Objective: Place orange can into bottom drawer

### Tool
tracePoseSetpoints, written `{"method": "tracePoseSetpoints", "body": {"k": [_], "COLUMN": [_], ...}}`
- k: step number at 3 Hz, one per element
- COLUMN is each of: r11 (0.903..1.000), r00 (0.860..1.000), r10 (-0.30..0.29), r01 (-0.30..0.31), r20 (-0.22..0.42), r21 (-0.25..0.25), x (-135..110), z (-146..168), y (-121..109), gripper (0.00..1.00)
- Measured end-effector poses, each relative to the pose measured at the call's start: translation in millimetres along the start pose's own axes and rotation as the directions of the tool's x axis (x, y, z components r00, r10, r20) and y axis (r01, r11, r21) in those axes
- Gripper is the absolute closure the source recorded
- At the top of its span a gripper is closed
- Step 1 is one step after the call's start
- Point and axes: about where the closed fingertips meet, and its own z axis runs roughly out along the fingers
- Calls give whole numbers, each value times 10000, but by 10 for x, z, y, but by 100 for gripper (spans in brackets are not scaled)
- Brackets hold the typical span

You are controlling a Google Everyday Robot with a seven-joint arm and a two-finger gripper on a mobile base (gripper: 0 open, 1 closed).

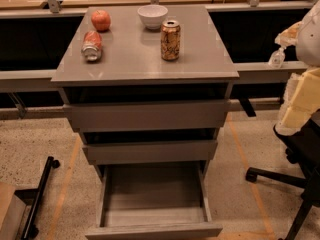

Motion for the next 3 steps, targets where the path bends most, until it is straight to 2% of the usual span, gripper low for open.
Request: {"method": "tracePoseSetpoints", "body": {"k": [1, 2, 3], "r11": [10000, 9988, 9951], "r00": [10000, 9945, 9838], "r10": [0, -473, -955], "r01": [0, 458, 904], "r20": [1, 932, 1517], "r21": [2, 176, 401], "x": [0, -249, -453], "z": [-1, 41, 63], "y": [0, -186, -358], "gripper": [0, 0, 0]}}
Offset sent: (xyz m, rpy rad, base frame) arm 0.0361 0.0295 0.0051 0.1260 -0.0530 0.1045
